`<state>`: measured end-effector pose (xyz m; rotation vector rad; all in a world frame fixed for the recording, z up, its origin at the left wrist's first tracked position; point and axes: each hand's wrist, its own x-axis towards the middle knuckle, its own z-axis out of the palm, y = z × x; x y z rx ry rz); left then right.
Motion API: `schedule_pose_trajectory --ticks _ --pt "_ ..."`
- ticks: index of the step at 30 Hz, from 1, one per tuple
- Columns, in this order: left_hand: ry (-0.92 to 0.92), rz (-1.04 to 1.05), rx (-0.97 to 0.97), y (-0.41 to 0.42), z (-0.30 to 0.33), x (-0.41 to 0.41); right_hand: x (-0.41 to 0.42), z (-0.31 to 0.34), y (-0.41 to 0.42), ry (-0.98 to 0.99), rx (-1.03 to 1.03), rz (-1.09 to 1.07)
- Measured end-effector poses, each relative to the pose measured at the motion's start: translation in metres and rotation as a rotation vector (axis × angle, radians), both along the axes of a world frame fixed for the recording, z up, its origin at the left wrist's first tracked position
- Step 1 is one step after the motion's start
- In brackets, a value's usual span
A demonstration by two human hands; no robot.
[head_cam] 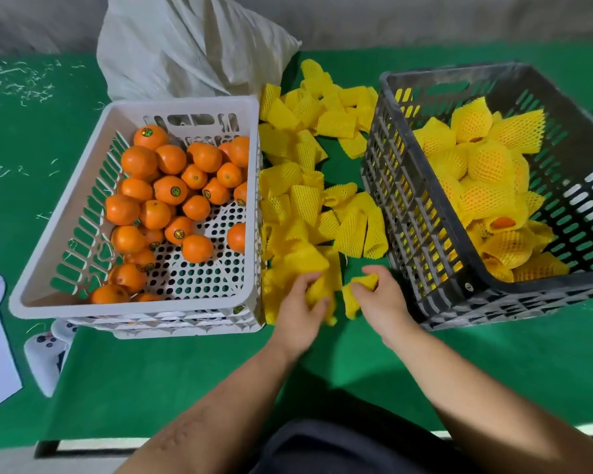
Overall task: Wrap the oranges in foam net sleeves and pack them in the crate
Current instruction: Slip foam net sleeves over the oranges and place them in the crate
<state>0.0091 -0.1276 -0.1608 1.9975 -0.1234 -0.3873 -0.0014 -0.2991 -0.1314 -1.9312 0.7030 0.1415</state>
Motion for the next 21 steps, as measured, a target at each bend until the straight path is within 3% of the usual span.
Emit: schedule_pose_trajectory --ticks 2,3,6,8,10,12,14,16,18,21 --pt "0.143 -0.067 -0.254 -0.015 0.027 0.003 0.007 0.014 0.008 -0.113 0.069 -0.121" --pt "0.13 -0.139 -0.272 -0.019 0.039 0.002 0.01 0.021 0.01 -0.164 0.094 -0.169" --pt "-0.102 -0.246 -0.2 -0.012 0.072 -0.001 0.012 0.043 0.018 -0.298 0.204 -0.309" --pt "-0.196 -0.205 -0.289 0.01 0.1 0.004 0.02 0.068 0.029 -0.389 0.311 -0.368" --pt "-0.302 -0.129 -0.301 0.045 0.125 0.018 0.03 0.095 0.048 -0.521 0.276 -0.247" --pt "-0.48 -0.027 -0.113 0.086 0.138 0.039 0.04 0.116 0.073 -0.654 0.154 -0.007" --pt "-0.523 0.085 0.048 0.122 0.142 0.061 0.053 0.123 0.103 -0.701 0.097 0.187" --pt "-0.42 0.142 0.155 0.149 0.136 0.084 0.067 0.123 0.141 -0.642 0.072 0.349" --pt "-0.257 0.049 0.441 0.165 0.124 0.108 0.076 0.116 0.177 -0.545 -0.018 0.514" --pt "0.092 -0.198 0.901 0.167 0.108 0.131 0.082 0.101 0.205 -0.56 -0.476 0.675"
